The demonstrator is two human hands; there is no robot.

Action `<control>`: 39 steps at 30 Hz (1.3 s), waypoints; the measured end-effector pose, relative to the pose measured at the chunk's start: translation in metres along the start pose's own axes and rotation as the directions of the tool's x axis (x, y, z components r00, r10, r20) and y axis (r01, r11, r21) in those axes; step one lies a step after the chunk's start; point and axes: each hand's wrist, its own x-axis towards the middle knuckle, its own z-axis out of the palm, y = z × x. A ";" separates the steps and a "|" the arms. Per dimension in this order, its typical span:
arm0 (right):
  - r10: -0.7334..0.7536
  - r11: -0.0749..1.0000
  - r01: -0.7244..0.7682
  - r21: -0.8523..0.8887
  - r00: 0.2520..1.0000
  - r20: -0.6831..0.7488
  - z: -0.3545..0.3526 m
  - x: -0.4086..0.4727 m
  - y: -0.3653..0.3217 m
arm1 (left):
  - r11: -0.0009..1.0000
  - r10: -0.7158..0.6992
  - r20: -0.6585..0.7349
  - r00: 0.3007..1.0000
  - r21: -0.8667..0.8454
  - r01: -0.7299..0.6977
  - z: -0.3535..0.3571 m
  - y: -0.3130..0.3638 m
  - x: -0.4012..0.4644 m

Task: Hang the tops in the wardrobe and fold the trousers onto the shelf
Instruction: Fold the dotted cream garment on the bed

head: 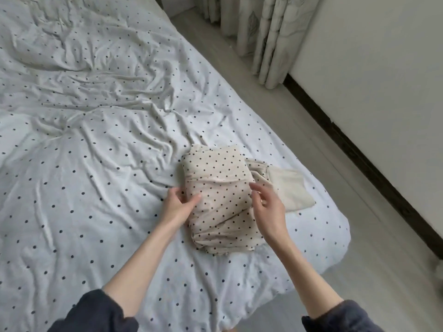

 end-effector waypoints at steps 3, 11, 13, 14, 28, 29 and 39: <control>-0.063 0.962 0.103 -0.252 0.985 0.159 0.016 0.001 0.006 | 0.980 -0.087 0.226 0.970 -0.156 0.125 0.006 -0.005 0.003; 0.066 0.979 0.035 -0.202 0.878 0.475 0.034 0.000 -0.005 | 0.995 0.098 0.150 0.984 0.014 -0.102 -0.023 0.040 -0.025; 0.081 0.994 -0.107 0.010 0.810 0.580 0.036 -0.001 -0.012 | 0.987 0.123 0.149 0.981 0.086 -0.137 -0.042 0.057 -0.036; 0.093 0.977 -0.192 0.096 0.781 0.618 0.036 -0.001 -0.016 | 0.979 0.140 0.149 0.979 0.129 -0.159 -0.049 0.066 -0.040; 0.349 0.920 -0.358 0.159 0.933 0.083 -0.069 0.004 0.044 | 0.617 0.242 0.613 0.752 0.501 -0.607 0.083 0.061 -0.048; 0.328 0.938 -0.336 0.089 0.940 0.095 -0.068 0.005 0.049 | 0.578 0.300 0.595 0.746 0.508 -0.638 0.080 0.054 -0.043; 0.489 0.826 -0.505 0.250 0.863 0.125 -0.062 0.027 0.069 | 0.999 0.027 0.264 0.964 0.036 -0.038 0.055 0.041 0.009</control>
